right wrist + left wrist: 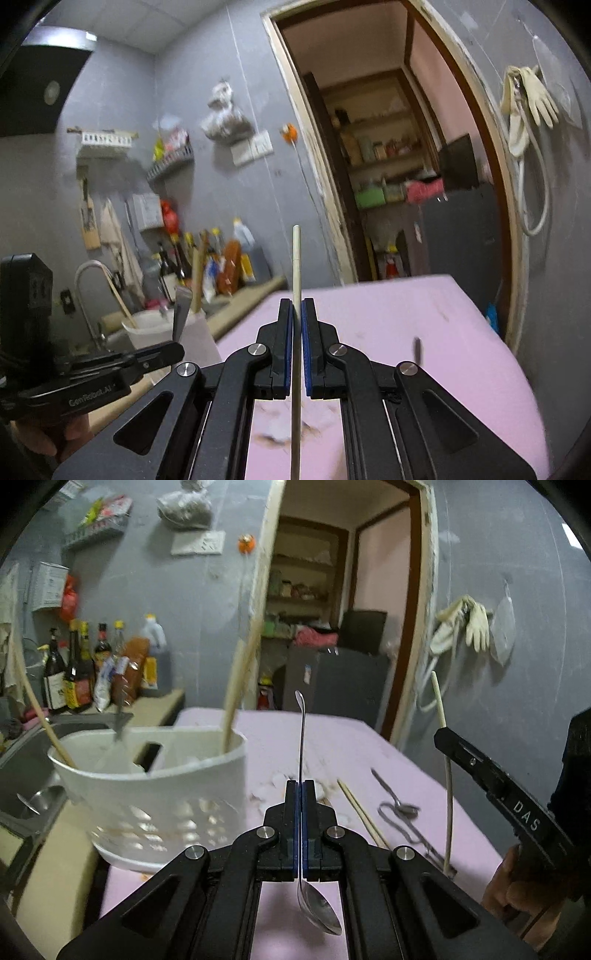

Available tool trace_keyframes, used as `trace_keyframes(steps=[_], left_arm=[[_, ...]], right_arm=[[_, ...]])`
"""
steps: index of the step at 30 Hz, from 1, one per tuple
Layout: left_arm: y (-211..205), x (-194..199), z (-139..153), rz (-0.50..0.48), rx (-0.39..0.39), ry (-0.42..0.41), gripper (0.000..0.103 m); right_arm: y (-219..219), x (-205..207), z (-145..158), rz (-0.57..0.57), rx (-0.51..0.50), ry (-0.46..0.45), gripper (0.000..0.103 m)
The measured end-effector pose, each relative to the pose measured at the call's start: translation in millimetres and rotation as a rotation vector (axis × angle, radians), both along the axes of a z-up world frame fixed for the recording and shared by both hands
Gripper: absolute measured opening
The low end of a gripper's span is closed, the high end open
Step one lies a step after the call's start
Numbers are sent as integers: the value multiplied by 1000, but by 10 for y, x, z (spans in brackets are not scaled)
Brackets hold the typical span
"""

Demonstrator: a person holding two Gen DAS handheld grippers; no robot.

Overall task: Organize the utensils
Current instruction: 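Lift the spoon and chopstick and carry them toward the white caddy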

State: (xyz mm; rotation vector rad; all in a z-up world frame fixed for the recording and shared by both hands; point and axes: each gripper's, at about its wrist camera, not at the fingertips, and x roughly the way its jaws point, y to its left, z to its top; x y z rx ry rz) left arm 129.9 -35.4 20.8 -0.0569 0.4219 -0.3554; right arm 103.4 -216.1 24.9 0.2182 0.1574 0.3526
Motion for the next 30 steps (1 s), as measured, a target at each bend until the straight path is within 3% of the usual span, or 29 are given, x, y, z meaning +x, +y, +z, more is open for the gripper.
trace_keyframes(steps=[8, 16, 23, 30], left_arm=[[470, -57, 448, 50, -34, -86, 0], [953, 46, 848, 172, -13, -159, 0], [1448, 290, 886, 306, -32, -161, 0], [1649, 506, 765, 350, 18, -149, 0]], right_arm=[[302, 184, 274, 59, 74, -107, 3], [708, 519, 606, 161, 162, -173, 3], [1073, 726, 781, 188, 164, -238, 3], [1335, 858, 657, 146, 127, -263, 3]])
